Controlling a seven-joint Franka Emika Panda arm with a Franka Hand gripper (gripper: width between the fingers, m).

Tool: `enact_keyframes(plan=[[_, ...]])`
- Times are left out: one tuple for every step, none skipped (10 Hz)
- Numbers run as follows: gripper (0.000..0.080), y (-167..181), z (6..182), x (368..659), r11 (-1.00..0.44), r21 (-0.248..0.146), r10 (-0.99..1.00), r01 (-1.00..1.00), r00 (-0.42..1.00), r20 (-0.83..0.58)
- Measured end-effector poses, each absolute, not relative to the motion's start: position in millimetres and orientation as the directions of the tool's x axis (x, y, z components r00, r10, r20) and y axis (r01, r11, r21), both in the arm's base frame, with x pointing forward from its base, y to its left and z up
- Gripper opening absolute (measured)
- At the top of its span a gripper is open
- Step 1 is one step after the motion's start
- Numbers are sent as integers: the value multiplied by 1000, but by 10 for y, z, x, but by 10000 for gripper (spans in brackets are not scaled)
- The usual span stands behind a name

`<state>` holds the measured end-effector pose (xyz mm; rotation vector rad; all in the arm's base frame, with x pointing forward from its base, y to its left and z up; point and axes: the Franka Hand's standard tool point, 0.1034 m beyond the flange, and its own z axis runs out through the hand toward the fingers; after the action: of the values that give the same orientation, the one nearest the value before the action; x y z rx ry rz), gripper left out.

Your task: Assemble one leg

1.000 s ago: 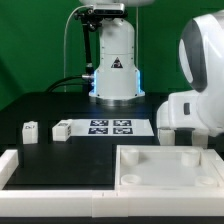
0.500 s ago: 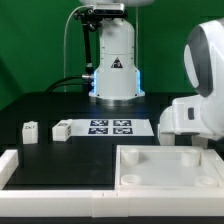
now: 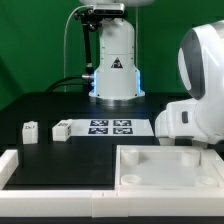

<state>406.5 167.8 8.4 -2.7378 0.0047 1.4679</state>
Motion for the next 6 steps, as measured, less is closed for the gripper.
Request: enact_keyframes(plan=[[288,1683,85,4063,-999,-30,14,-19,553,-833],[288,1687,85,4062,-999,-30,15,-18,554,-833],[288,1691,85,4060,-999,-30,16,-17,554,-833],[288,1694,87,4060,-999,-30,16,-16,554,-832],[288,1693,107,4069,-999,-31,17,-15,556,-831],[288,1674,199,4064,-999,-35,25,-8,549,-836]])
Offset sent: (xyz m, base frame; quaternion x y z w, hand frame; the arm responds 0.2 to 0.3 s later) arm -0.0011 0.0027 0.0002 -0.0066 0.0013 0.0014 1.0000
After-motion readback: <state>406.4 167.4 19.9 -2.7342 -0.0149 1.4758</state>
